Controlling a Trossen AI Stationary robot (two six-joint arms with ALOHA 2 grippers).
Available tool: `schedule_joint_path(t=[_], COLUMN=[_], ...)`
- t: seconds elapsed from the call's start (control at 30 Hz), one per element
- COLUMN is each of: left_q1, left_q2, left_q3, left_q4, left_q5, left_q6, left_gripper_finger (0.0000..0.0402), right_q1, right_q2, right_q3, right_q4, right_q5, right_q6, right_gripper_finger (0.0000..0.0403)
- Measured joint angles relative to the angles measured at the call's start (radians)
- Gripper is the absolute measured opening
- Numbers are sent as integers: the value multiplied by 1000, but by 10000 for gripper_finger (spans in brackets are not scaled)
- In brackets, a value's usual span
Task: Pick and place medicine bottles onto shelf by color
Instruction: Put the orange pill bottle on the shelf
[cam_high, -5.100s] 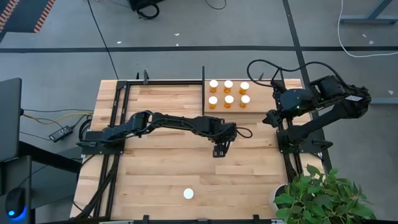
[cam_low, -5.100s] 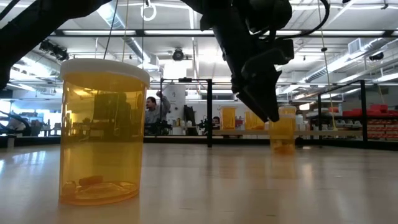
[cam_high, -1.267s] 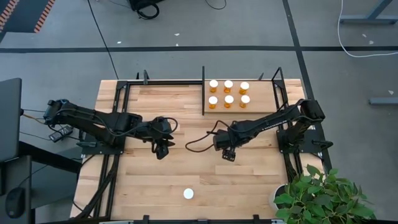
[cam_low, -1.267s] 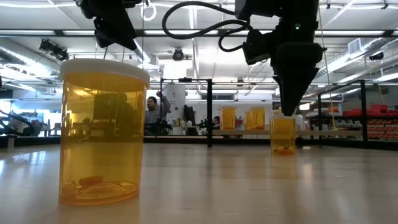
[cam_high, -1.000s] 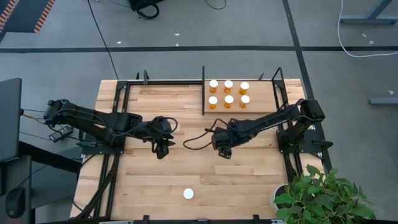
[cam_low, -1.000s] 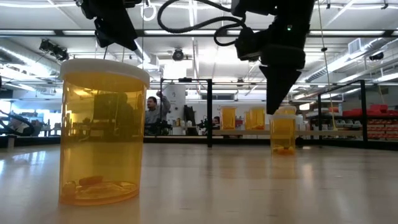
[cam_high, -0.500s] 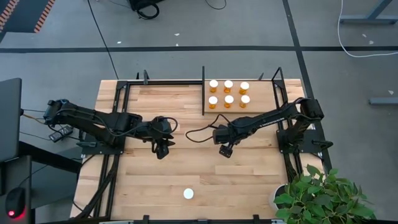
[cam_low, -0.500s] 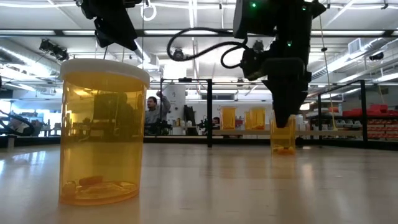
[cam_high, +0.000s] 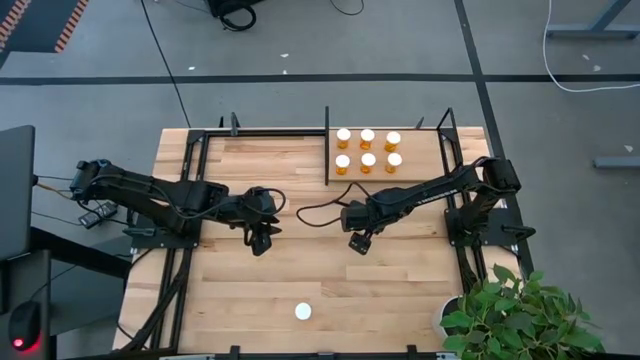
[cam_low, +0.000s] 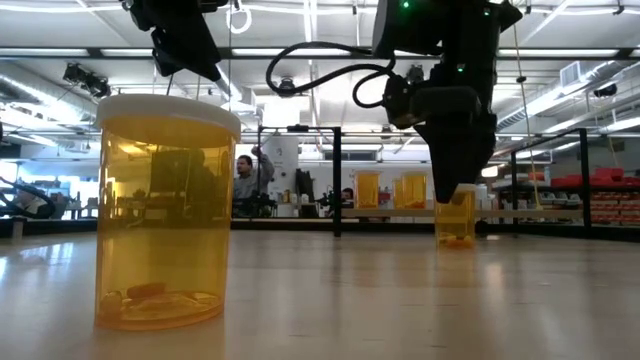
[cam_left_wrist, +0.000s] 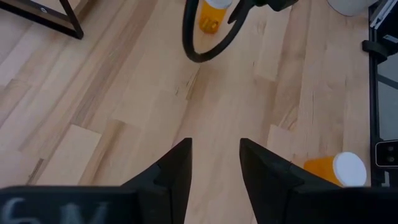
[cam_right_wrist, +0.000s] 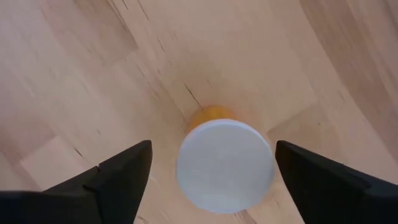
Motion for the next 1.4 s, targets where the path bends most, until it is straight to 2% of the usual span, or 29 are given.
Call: schedule_joint_path(t=[0.67, 0.97, 1.4], left_q1=[0, 0, 0], left_q2=[0, 0, 0], left_q3=[0, 0, 0], left_q4=[0, 0, 0], left_q5=[0, 0, 0], left_q6=[-5, -6, -7], left_gripper_finger=[131, 132, 124], right_q1=[0, 0, -1], right_q2=[0, 0, 0], right_q3=[0, 0, 45], right_q4=[-1, -2, -63], right_q5=[5, -1, -44], right_q6=[10, 11, 18], right_gripper_finger=[228, 238, 231])
